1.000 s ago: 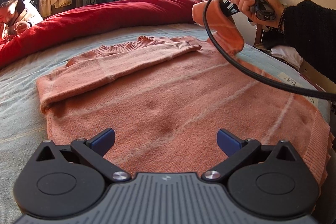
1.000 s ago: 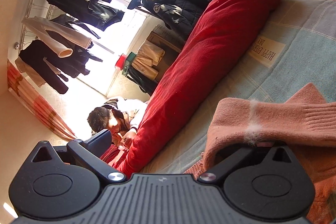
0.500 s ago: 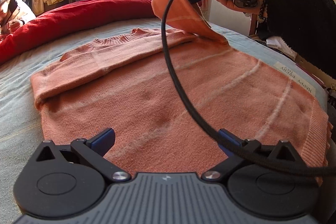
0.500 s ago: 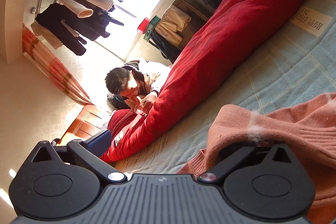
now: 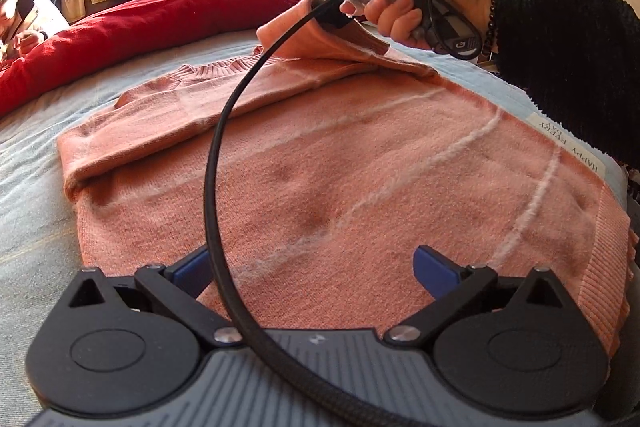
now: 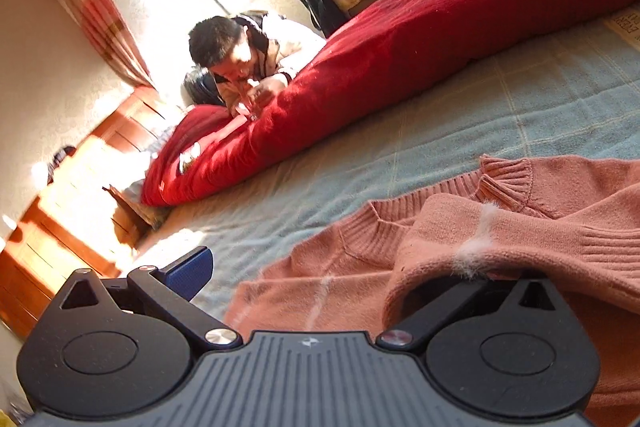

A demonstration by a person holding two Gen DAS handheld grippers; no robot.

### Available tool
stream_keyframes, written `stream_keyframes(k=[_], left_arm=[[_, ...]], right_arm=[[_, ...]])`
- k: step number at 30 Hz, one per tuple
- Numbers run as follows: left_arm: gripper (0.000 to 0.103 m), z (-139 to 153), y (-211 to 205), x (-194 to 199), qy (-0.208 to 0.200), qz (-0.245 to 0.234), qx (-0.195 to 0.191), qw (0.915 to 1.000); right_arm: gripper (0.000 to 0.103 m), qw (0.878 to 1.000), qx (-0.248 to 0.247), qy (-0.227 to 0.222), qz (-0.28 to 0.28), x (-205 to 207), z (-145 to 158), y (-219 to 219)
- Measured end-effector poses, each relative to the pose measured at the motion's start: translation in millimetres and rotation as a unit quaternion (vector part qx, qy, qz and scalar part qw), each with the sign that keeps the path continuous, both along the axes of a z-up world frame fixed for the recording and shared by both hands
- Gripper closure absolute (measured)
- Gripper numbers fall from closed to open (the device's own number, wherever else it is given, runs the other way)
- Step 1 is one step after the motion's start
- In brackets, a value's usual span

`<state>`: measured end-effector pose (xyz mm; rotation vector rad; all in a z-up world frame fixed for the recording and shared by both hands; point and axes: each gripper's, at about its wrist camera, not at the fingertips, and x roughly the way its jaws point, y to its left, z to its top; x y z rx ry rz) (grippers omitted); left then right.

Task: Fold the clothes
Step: 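Carry the sleeve across the sweater body below the collar with the right gripper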

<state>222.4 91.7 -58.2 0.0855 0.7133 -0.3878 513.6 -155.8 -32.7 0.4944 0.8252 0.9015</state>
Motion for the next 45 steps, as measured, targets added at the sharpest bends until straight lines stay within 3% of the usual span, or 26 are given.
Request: stream_keyframes(k=[15,18,24,28,32,39,42,45], left_arm=[[0.001,-2,-3,0,0.003,-0.002,0.01,0.9999],[0.001,-3,-5,0,0.004,-0.004,0.013,0.9999],[0.001,-4,-5,1,0.008,-0.006,0.009,0.9999],[0.001,-4,-4,1,0.008,-0.006,0.008,0.9999],[0.001,-4,-3,1,0.008,-0.006,0.006,0.9999],[0.001,-5,-4,1,0.008,-0.006,0.006,0.9999],[0.001,-5,-3,1,0.009,-0.006,0.006,0.9999],[0.001,-5,-2,1,0.01,-0.006,0.004,0.9999]], right_arm=[[0.0,0.993,-0.044,0.065,-0.087,-7,-18,-32],[0.0,0.992,-0.005,0.075,-0.103,-3,-20,-35],[0.0,0.999,0.015,0.025,-0.015,-13,-6,6],[0.0,0.998,-0.038,0.003,0.052,-26,-5,44],[0.0,0.989,-0.098,-0.031,0.106,-43,-9,70],[0.0,0.98,-0.141,-0.072,0.123,-63,-15,90],[0.0,0.959,-0.218,-0.126,0.129,-76,-16,108],[0.0,0.908,-0.335,-0.205,0.145,-99,-26,135]])
